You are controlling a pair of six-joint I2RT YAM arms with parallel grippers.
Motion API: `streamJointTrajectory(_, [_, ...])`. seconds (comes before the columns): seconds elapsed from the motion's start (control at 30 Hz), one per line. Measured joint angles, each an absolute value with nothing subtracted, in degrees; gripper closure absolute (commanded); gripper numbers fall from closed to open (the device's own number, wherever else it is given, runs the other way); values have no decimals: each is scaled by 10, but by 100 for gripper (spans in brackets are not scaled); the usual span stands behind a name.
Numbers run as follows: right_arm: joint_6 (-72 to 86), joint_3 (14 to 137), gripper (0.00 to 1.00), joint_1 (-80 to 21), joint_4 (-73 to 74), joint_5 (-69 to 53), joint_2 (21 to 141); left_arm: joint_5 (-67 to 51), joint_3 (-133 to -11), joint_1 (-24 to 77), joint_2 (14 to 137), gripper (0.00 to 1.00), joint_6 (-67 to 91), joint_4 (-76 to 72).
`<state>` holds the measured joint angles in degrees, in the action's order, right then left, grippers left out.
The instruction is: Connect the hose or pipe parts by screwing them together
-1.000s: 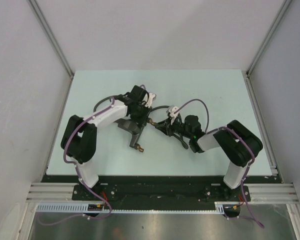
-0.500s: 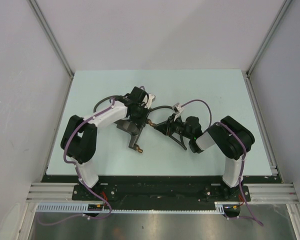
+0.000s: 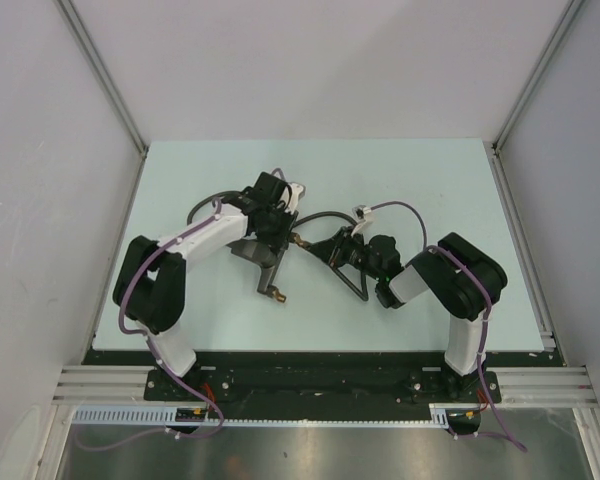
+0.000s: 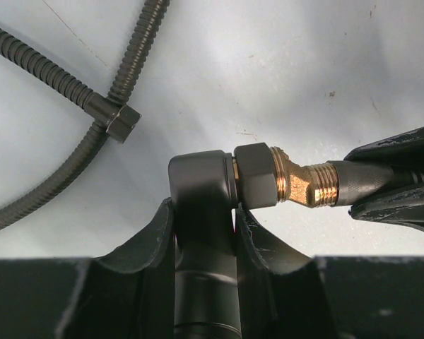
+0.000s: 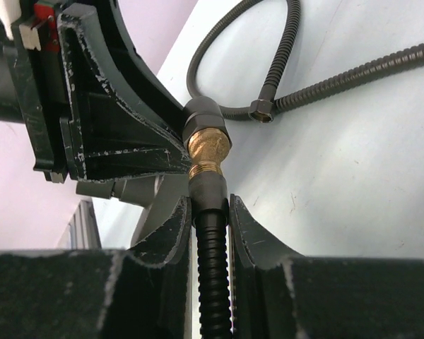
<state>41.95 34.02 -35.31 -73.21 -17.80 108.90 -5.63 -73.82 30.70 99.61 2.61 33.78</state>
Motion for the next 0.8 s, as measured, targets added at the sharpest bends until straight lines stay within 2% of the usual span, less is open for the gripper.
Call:
streamJointTrajectory(0.53, [585, 340, 100, -367, -753, -82, 1084, -45, -680, 306, 938, 100, 46, 249])
streamJointTrajectory(0.8, [672, 340, 100, -360, -767, -74, 1080, -42, -663, 306, 910, 100, 46, 221])
